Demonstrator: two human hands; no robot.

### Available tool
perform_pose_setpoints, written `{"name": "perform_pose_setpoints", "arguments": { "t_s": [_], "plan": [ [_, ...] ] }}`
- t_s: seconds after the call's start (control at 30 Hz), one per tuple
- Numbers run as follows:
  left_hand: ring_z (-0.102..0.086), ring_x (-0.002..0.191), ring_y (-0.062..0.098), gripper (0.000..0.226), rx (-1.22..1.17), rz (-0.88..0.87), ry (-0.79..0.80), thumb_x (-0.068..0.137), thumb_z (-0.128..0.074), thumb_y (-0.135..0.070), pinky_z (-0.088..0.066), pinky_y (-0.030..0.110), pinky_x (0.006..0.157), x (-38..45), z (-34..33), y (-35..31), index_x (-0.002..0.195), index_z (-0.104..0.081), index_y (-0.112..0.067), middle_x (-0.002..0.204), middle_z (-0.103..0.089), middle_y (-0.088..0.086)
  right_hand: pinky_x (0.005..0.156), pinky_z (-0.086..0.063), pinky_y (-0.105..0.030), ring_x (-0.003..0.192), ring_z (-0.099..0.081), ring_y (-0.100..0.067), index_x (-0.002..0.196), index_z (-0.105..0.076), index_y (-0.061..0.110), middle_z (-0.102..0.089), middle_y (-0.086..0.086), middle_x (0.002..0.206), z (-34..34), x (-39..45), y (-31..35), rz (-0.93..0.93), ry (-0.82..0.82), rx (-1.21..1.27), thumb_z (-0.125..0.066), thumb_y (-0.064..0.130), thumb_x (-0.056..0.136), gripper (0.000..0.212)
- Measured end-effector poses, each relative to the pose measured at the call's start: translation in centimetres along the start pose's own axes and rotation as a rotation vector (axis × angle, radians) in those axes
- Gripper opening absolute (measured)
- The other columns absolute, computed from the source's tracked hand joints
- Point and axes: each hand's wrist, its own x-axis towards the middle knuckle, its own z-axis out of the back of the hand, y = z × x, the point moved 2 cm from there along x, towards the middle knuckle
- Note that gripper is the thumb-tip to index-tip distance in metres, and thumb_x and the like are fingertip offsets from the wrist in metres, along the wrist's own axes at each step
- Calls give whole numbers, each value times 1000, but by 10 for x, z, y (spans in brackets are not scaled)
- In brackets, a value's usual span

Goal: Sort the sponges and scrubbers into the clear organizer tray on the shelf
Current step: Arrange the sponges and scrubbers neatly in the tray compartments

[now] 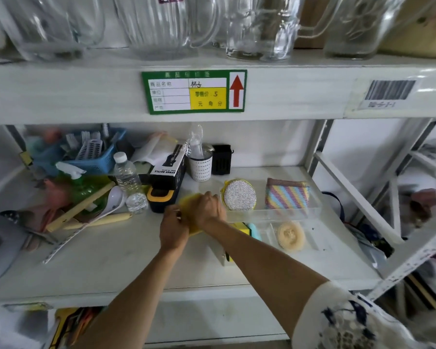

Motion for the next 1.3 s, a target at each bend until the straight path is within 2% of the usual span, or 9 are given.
{"name": "perform_pose_setpoints", "arguments": {
  "t_s": [0.1,0.23,0.27,0.4,0.5,0.67,0.97,1.2,1.3],
  "plan": [
    [-63,87,26,25,-64,-123,-23,85,-62,-7,-50,38,77,-4,-6,-27,109,-55,-9,100,-68,14,71,-41,-37,99,-63,-36,112,-47,7,-63,-17,110,21,-2,-5,71,-112,63,-41,42,97,38],
    [-59,78,24,15,-102,-299,-42,87,-58,-8,-45,28,68,-12,-29,-68,102,-59,-3,90,-67,17,77,-45,-41,101,-63,-39,116,-45,9,-67,-20,109,51,-3,-22,78,-214,90,-45,53,93,50],
    [-60,80,26,15,-94,-313,-44,87,-58,-5,-47,27,70,-13,-35,-76,102,-59,-3,91,-67,16,77,-46,-41,100,-64,-38,115,-45,10,-67,-20,109,59,-2,-27,73,-242,99,-45,53,92,49],
    [-62,92,32,22,-15,-347,14,83,-58,0,-52,46,82,-25,-65,-106,104,-62,-4,101,-65,18,67,-39,-34,96,-65,-35,114,-43,13,-67,-16,107,93,-1,-63,52,-326,106,-43,55,93,47],
    [-61,90,28,25,68,-337,64,81,-59,-3,-50,40,80,-39,-91,-125,105,-63,-9,100,-63,15,68,-39,-36,97,-65,-35,110,-45,14,-66,-15,109,115,-3,-95,3,-358,114,-45,55,91,46],
    [-65,90,31,25,5,-293,270,83,-56,-4,-52,40,82,-70,-142,-147,108,-62,-8,99,-69,16,70,-41,-36,93,-65,-33,96,-48,17,-69,-12,100,147,-12,-153,-123,-428,128,-38,58,90,42],
    [-64,104,24,34,4,-325,546,86,-51,-1,-53,41,93,-110,-210,-158,116,-62,-12,116,-69,8,79,-54,-45,92,-66,-34,111,-44,17,-69,-13,101,177,-30,-229,-204,-407,23,-46,51,94,38],
    [-65,100,27,26,51,-294,609,87,-51,-4,-54,44,90,-115,-223,-147,108,-63,-12,110,-70,8,73,-48,-39,94,-66,-33,108,-42,13,-66,-12,108,164,-32,-243,-204,-390,-71,-49,42,94,32],
    [-63,104,24,30,80,-293,605,87,-54,-5,-52,38,94,-112,-222,-143,113,-64,-15,116,-69,5,73,-49,-39,94,-65,-33,111,-40,13,-63,-12,110,154,-33,-246,-219,-343,-91,-49,41,94,34]
  ]
}}
